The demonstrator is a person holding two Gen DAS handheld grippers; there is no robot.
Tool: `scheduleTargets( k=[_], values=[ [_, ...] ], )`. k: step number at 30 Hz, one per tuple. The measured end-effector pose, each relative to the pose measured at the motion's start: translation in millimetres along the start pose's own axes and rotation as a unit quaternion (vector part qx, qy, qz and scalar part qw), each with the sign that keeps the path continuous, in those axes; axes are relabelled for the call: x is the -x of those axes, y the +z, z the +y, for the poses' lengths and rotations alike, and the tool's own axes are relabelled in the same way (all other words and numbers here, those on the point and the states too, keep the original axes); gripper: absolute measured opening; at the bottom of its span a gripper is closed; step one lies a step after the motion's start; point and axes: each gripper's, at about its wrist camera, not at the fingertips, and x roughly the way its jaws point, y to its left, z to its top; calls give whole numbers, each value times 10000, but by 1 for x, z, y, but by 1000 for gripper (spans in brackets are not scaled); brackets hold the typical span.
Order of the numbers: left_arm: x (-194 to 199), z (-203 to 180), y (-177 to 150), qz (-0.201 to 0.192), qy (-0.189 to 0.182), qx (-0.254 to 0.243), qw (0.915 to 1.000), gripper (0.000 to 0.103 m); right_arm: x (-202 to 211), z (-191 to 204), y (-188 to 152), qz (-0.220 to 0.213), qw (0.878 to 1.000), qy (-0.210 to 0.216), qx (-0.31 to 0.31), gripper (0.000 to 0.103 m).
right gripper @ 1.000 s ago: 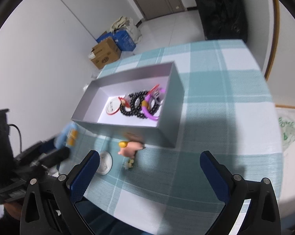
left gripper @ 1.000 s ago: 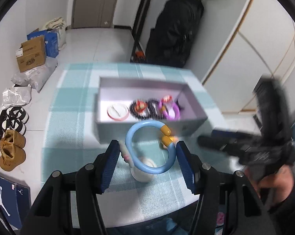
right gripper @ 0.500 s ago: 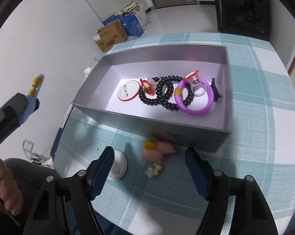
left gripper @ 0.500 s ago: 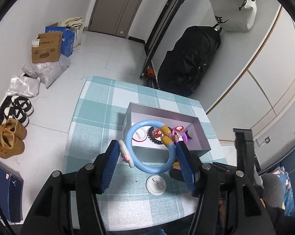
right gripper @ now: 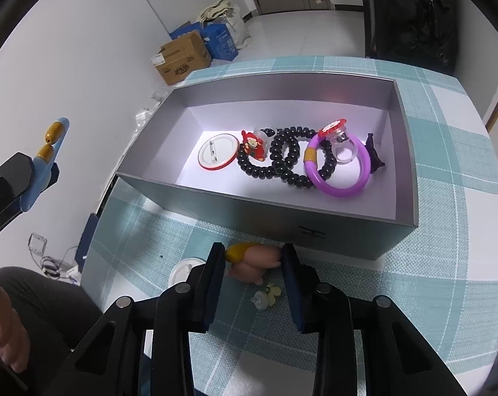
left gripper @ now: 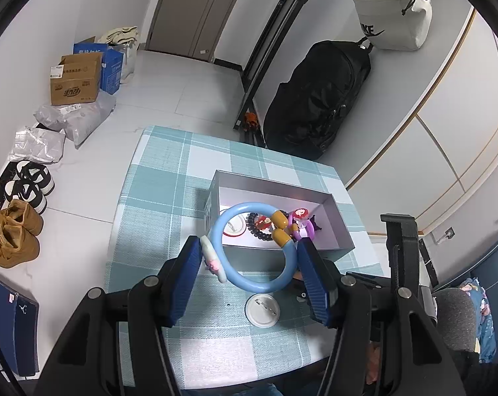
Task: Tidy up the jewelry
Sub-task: 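Grasp the pink duck figure with the right tool while the left tool holds the blue ring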
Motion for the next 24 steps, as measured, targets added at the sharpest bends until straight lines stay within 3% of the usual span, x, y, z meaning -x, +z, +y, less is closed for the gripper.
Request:
scheduleTargets(
  k=[11,24],
  values=[
    [-3,-3,-1,-2,41,36,10000,54,24,7,0,-286,9991,309,98,33],
    [-15,-21,2,7,19,-77,10000,54,69,2,11,-935,9924,795,45,33]
  ],
)
